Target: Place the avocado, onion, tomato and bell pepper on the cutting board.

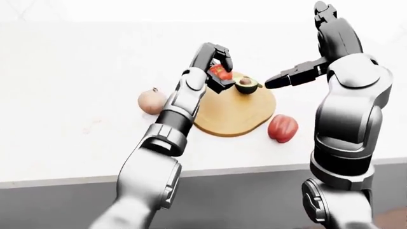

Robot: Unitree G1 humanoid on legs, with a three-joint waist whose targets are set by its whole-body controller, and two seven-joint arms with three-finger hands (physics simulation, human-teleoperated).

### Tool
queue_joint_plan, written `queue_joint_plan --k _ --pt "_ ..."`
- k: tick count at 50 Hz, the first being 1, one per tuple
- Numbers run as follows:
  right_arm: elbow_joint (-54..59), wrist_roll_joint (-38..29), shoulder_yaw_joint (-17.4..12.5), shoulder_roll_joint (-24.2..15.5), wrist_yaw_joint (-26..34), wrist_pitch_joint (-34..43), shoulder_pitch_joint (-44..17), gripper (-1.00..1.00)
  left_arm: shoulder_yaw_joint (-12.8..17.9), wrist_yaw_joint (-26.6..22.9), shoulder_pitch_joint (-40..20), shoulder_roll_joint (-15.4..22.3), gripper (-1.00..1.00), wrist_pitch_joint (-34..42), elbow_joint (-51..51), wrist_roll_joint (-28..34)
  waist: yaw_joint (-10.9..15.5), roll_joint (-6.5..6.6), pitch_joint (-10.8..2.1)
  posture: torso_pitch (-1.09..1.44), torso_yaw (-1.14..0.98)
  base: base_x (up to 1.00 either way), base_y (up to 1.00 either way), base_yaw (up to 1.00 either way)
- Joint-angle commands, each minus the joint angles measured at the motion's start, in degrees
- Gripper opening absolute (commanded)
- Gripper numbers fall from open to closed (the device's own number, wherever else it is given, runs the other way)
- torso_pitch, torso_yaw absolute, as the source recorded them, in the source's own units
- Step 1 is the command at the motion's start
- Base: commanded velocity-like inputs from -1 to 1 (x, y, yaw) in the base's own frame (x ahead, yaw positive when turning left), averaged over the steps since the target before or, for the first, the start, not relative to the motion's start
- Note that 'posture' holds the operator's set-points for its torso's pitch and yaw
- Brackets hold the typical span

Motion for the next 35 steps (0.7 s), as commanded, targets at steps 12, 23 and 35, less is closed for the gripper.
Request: queue_joint_plan --k 12,23,35 --pt "-0.4 -0.36 -0.76 0.2 -1.15 -2.32 -1.64 1.0 0.99 3.21 -2.85 1.25 -1.0 -5.1 0.75 0.64 -0.03 0.06 -2.25 0.0 0.0 0.0 0.0 0.0" --pt "-0.9 -0.7 -0.59 0.23 -0.86 -2.03 -1.22 1.0 1.08 3.5 -1.81 1.29 -0.44 -5.43 1.91 1.35 -0.1 0.16 -2.28 0.0 0.0 0.0 0.0 0.0" --pt "-0.35 -0.8 -0.58 0.2 -0.74 -2.12 -1.9 1.0 1.03 3.59 -1.45 0.86 -0.24 -6.45 3.45 1.93 -0.08 0.21 -2.38 0.0 0.0 0.0 0.0 0.0"
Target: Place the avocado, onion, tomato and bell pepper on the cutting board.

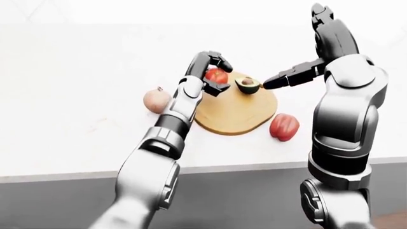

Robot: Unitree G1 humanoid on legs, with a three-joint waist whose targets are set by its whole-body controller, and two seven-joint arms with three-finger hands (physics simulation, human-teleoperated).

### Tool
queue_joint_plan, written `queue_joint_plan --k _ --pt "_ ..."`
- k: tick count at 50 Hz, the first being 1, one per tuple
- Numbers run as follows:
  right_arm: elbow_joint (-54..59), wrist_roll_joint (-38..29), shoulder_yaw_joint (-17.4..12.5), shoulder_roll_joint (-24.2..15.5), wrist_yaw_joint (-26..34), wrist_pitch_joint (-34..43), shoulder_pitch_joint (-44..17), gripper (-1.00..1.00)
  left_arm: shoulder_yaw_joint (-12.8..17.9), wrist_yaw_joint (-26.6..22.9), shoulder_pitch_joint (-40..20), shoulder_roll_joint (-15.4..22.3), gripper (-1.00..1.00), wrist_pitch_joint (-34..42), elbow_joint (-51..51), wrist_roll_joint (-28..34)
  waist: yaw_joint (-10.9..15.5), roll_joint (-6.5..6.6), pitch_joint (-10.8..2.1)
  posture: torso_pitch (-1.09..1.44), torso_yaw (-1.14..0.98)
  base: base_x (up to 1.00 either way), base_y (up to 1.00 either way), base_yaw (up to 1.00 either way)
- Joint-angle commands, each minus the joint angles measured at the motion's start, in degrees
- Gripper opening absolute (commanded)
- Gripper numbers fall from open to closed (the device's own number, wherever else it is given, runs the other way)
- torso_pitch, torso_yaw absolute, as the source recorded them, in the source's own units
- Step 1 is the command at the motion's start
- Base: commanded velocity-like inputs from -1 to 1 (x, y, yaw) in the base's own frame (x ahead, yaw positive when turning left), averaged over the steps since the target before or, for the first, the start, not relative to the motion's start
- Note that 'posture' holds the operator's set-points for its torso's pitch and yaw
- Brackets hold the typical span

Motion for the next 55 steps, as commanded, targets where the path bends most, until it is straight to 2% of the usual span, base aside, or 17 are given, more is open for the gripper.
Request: queue_joint_plan --k 1,9,10,28,30,31,32,33,36,37,38,42,45,46,47,55 --pt "-1.43 -0.54 -0.32 -0.57 -0.63 -1.38 -1.89 1.0 0.22 0.72 -2.34 0.35 -0.24 -2.11 -2.2 0.06 0.01 -0.25 -1.82 0.0 0.0 0.0 0.0 0.0" --pt "-0.37 -0.47 -0.34 -0.59 -0.88 -1.84 -2.55 1.0 0.08 1.12 -1.8 -0.22 -0.24 -2.93 -0.94 0.86 0.01 -0.28 -1.95 0.0 0.0 0.0 0.0 0.0" --pt "-0.41 -0.49 -0.34 -0.6 -0.89 -1.82 -2.52 1.0 0.29 1.19 -1.74 -0.38 -0.12 -2.96 -0.77 0.72 0.01 -0.29 -1.95 0.0 0.0 0.0 0.0 0.0" --pt "-2.88 -1.84 -0.21 -0.76 0.71 -0.61 -0.97 1.0 0.78 2.96 -1.61 -1.32 -0.13 -4.36 1.06 1.17 0.05 -0.35 -2.09 0.0 0.0 0.0 0.0 0.0" --pt "-2.98 -1.99 -0.21 -0.79 0.85 -0.5 -0.98 1.0 0.83 3.02 -1.56 -1.45 -0.07 -4.42 1.12 1.16 0.06 -0.35 -2.09 0.0 0.0 0.0 0.0 0.0" --pt "-3.07 -2.09 -0.19 -0.81 0.97 -0.43 -0.98 1.0 0.82 3.0 -1.5 -1.53 0.16 -4.45 1.18 1.17 0.06 -0.35 -2.1 0.0 0.0 0.0 0.0 0.0" --pt "-3.14 -2.17 -0.2 -0.82 1.04 -0.37 -0.96 1.0 0.79 3.04 -1.48 -1.53 0.17 -4.47 1.19 1.23 0.05 -0.35 -2.1 0.0 0.0 0.0 0.0 0.0" --pt "-3.33 -2.31 -0.21 -0.86 1.18 -0.27 -0.89 1.0 0.85 2.9 -1.44 -1.56 0.38 -4.44 1.27 1.18 0.05 -0.35 -2.1 0.0 0.0 0.0 0.0 0.0" --pt "-3.6 -2.64 -0.14 -0.94 1.55 -0.05 -0.97 1.0 0.77 3.01 -1.3 -1.63 0.37 -4.48 1.45 1.43 0.03 -0.36 -2.08 0.0 0.0 0.0 0.0 0.0" --pt "-3.56 -2.65 -0.2 -0.85 1.52 -0.1 -1.01 1.0 0.75 2.95 -1.25 -1.72 0.45 -4.5 1.45 1.48 0.02 -0.36 -2.08 0.0 0.0 0.0 0.0 0.0" --pt "-3.49 -2.62 -0.26 -0.74 1.42 -0.21 -0.93 1.0 0.75 2.92 -1.25 -1.72 0.44 -4.49 1.49 1.51 0.02 -0.35 -2.08 0.0 0.0 0.0 0.0 0.0" --pt "-3.34 -2.48 -0.36 -0.46 1.18 -0.41 -0.97 1.0 0.7 2.95 -1.11 -1.77 0.74 -4.54 1.58 1.77 0.0 -0.34 -2.09 0.0 0.0 0.0 0.0 0.0" --pt "-3.22 -2.41 -0.26 -0.25 0.95 -0.52 -0.96 1.0 0.68 2.97 -1.07 -1.76 0.8 -4.55 1.6 1.93 -0.02 -0.33 -2.11 0.0 0.0 0.0 0.0 0.0" --pt "-3.49 -2.51 -0.21 -0.29 1.07 -0.38 -0.77 1.0 0.73 2.95 -1.08 -1.68 0.95 -4.51 1.6 1.95 -0.02 -0.32 -2.11 0.0 0.0 0.0 0.0 0.0" --pt "-3.56 -2.55 -0.22 -0.31 1.09 -0.32 -0.76 1.0 0.78 2.93 -1.1 -1.65 1.0 -4.49 1.6 1.93 -0.02 -0.32 -2.1 0.0 0.0 0.0 0.0 0.0" --pt "-5.27 -2.58 -0.3 0.11 0.83 -0.34 1.16 1.0 1.84 2.09 -3.03 0.37 1.0 -3.14 -0.35 0.5 -0.04 -0.26 -2.05 0.0 0.0 0.0 0.0 0.0"
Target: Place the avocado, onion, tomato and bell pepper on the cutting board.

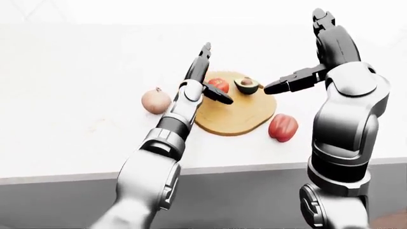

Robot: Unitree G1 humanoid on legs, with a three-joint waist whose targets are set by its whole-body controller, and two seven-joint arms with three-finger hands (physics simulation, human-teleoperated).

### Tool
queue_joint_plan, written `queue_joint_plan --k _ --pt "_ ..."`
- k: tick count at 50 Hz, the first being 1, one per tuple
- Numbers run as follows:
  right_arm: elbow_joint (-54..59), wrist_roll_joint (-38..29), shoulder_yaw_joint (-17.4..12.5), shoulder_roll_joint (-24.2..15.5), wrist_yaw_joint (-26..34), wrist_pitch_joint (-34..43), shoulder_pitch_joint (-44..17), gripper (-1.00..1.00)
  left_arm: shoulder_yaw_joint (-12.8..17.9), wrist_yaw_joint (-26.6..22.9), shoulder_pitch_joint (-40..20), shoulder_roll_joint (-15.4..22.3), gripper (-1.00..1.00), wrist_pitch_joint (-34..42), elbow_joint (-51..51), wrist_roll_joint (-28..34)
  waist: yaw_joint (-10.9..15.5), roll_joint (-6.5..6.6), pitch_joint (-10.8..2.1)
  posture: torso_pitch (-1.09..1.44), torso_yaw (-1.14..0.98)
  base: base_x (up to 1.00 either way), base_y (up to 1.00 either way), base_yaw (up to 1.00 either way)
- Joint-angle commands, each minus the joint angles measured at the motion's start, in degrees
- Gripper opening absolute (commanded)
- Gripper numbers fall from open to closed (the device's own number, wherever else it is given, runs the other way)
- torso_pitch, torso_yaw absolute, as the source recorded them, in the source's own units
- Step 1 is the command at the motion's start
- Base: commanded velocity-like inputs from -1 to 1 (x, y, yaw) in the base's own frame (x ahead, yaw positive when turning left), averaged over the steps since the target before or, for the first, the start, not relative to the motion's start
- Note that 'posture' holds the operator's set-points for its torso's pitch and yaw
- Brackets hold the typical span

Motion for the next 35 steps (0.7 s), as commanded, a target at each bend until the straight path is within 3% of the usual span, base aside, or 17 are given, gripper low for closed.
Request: queue_joint_plan --k 1,6,11,21,27,35 --pt "-2.33 -0.74 -0.42 -0.42 -0.62 -0.94 -0.76 1.0 0.7 0.25 -3.85 1.81 1.0 -0.75 -4.02 -1.27 0.04 -0.17 -1.91 0.0 0.0 0.0 0.0 0.0" --pt "-4.28 -1.22 -0.33 -0.22 -0.53 -0.4 0.99 1.0 0.68 -0.49 -4.35 4.85 1.0 1.22 -8.44 -2.59 -0.02 0.01 -1.76 0.0 0.0 0.0 0.0 0.0" --pt "-9.31 -3.69 0.3 -0.77 2.02 1.97 4.1 1.0 0.28 -3.14 -0.62 8.58 1.0 7.74 -21.44 -3.16 -0.09 0.37 -1.62 0.0 0.0 0.0 0.0 0.0" --pt "-20.18 -13.01 0.86 0.43 9.51 5.18 11.26 1.0 1.64 -10.99 16.76 13.48 1.0 29.84 -62.51 -0.52 -0.45 1.15 -1.22 0.0 0.0 0.0 0.0 0.0" --pt "-24.63 -15.08 0.28 4.18 10.4 3.99 16.65 1.0 3.41 -14.74 22.93 16.16 1.0 36.2 -75.33 1.77 -0.49 1.51 -1.16 0.0 0.0 0.0 0.0 0.0" --pt "-26.21 -13.21 0.29 7.03 7.21 2.44 20.85 1.0 5.32 -16.91 27.79 18.36 1.0 39.98 -83.63 3.06 -0.44 1.81 -1.29 0.0 0.0 0.0 0.0 0.0"
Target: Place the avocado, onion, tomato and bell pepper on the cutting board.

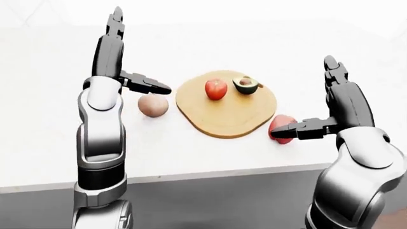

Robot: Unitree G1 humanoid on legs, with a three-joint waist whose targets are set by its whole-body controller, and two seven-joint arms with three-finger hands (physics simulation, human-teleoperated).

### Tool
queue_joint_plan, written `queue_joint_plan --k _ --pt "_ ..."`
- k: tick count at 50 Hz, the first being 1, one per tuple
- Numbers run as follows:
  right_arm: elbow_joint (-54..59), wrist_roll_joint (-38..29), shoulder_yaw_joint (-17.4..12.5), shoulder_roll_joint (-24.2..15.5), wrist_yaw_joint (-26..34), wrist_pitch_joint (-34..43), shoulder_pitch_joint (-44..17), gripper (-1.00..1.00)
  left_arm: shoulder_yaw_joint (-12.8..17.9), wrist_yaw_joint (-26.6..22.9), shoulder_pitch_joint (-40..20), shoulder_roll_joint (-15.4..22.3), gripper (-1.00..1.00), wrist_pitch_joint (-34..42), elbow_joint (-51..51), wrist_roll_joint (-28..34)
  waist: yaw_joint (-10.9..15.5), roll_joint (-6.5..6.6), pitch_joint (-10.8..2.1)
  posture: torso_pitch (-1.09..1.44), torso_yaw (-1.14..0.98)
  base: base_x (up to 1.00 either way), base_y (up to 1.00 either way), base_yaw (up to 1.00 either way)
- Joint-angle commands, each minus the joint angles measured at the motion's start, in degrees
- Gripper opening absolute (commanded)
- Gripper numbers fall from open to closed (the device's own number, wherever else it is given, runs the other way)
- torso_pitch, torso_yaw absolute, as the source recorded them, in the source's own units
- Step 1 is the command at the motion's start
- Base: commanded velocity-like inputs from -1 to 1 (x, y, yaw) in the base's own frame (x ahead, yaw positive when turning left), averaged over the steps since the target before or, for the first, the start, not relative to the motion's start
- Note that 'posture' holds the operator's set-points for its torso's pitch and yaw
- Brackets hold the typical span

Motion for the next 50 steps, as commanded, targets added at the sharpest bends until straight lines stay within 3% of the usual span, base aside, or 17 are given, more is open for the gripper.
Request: queue_joint_plan --k 1,18,30,43,50 --pt "-1.39 0.52 -0.12 -0.23 -1.77 -1.74 -0.93 1.0 1.17 -0.13 -2.13 1.17 1.0 0.01 -2.84 0.35 -0.04 0.07 -1.54 0.0 0.0 0.0 0.0 0.0" --pt "-2.82 11.53 -0.91 2.41 -13.49 -6.35 11.93 1.0 2.03 0.15 0.8 2.09 1.0 1.27 -6.4 0.31 0.17 -0.01 -1.76 0.0 0.0 0.0 0.0 0.0" --pt "1.66 18.66 -2.09 2.36 -20.45 -10.43 15.56 1.0 2.31 0.59 1.19 2.42 1.0 1.12 -6.5 -0.12 0.15 -0.19 -1.98 0.0 0.0 0.0 0.0 0.0" --pt "4.68 21.6 -1.47 2.29 -23.1 -12.35 17.1 1.0 2.14 1.08 1.12 2.29 1.0 0.12 -5.47 -0.03 0.2 -0.61 -2.23 0.0 0.0 0.0 0.0 0.0" --pt "4.61 22.53 -1.57 1.81 -22.99 -11.1 15.56 0.55 2.07 1.33 1.1 2.29 1.0 -0.45 -4.64 -0.13 0.15 -0.71 -2.22 0.0 0.0 0.0 0.0 0.0"
